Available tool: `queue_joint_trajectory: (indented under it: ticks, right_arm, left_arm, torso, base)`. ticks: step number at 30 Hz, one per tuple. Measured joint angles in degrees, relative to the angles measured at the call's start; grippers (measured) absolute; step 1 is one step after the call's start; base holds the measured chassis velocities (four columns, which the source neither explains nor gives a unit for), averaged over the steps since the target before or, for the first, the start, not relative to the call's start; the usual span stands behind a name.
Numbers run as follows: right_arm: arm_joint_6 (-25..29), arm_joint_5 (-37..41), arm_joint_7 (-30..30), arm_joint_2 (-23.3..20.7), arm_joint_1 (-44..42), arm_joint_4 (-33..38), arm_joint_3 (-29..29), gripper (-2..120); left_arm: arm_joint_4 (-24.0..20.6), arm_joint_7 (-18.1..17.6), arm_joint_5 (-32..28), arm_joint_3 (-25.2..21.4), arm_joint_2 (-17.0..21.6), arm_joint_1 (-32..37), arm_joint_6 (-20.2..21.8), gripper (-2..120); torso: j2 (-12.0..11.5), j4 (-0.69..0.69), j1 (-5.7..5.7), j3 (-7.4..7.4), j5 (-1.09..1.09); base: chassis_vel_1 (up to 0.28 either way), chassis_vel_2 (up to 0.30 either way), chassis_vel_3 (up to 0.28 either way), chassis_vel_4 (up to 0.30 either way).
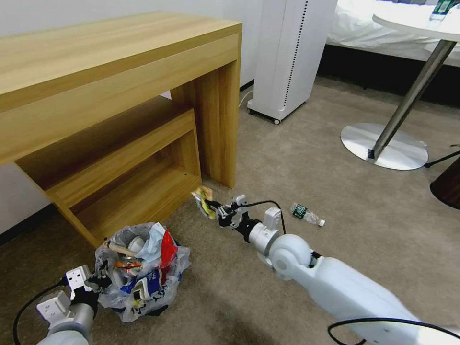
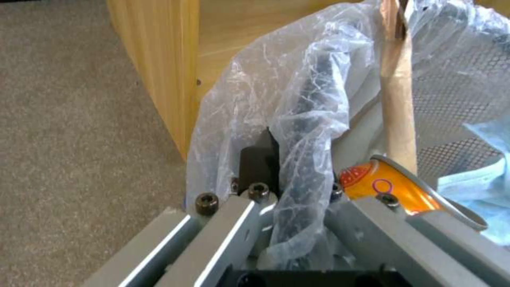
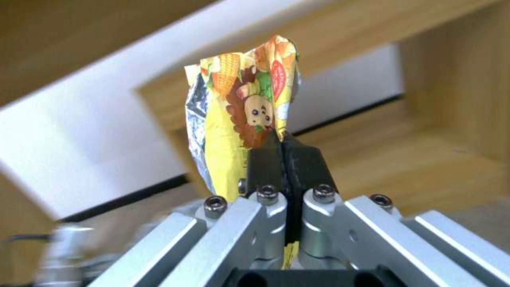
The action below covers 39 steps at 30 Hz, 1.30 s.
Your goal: Pick up the trash bin and place the garbage on the floor into it.
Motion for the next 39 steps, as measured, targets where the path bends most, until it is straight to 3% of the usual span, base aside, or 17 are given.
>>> queue_joint_trajectory:
  ticks: [4, 7, 11, 17, 22, 36, 39]
  right_arm:
    - [-2.9, 3.1, 1.8, 1.6, 2.6, 3.0, -3.2, 0]
    - [-5.2, 5.5, 5.8, 5.4, 4.9, 1.9, -6.9, 0]
    - [-8.0, 6.6, 11.0, 14.3, 7.5, -3.2, -12.3, 0]
    - [-10.4, 7.5, 15.4, 20.0, 8.8, -7.9, -16.7, 0]
    - [-12.7, 6.9, 20.0, 21.1, 8.8, -9.3, -19.1, 0]
    - [-13.9, 4.5, 22.8, 21.0, 8.0, -13.0, -19.7, 0]
    - [-13.9, 4.1, 22.7, 21.1, 8.0, -13.4, -19.6, 9]
  left_arm:
    - [-0.6, 0.0, 0.2, 0.2, -0.4, 0.0, 0.1, 1]
    - [-1.2, -0.1, 0.2, 0.2, -0.5, 0.1, 0.2, 1]
    - [-2.0, -0.1, 0.4, 0.2, -0.9, 0.4, 0.3, 1]
    - [-2.6, -0.1, 0.4, 0.0, -1.1, 0.6, 0.3, 1]
    - [-2.6, -0.1, 0.3, -0.3, -1.0, 0.8, 0.3, 1]
    - [-1.9, -0.1, 0.2, -0.3, -0.9, 0.5, 0.2, 1]
    - [-1.7, -0.1, 0.2, -0.1, -0.9, 0.4, 0.2, 1]
  torso:
    - [0.0, -0.02, 0.0, 0.0, 0.0]
    - [0.0, -0.02, 0.0, 0.0, 0.0]
    - [0.0, 0.01, 0.0, 0.01, -0.02]
    - [0.0, -0.01, 0.01, 0.01, -0.03]
    - [0.0, -0.01, 0.01, 0.01, -0.02]
    - [0.0, -0.02, 0.01, 0.01, -0.01]
    - [0.0, -0.02, 0.0, 0.01, 0.0]
  base:
    - [0.0, 0.0, 0.0, 0.0]
    - [0.0, 0.0, 0.0, 0.0]
    - [0.0, 0.0, 0.0, 0.0]
    - [0.0, 0.0, 0.0, 0.0]
    - [0.0, 0.0, 0.0, 0.0]
    - [0.0, 0.0, 0.0, 0.0]
    - [0.0, 0.0, 0.0, 0.0]
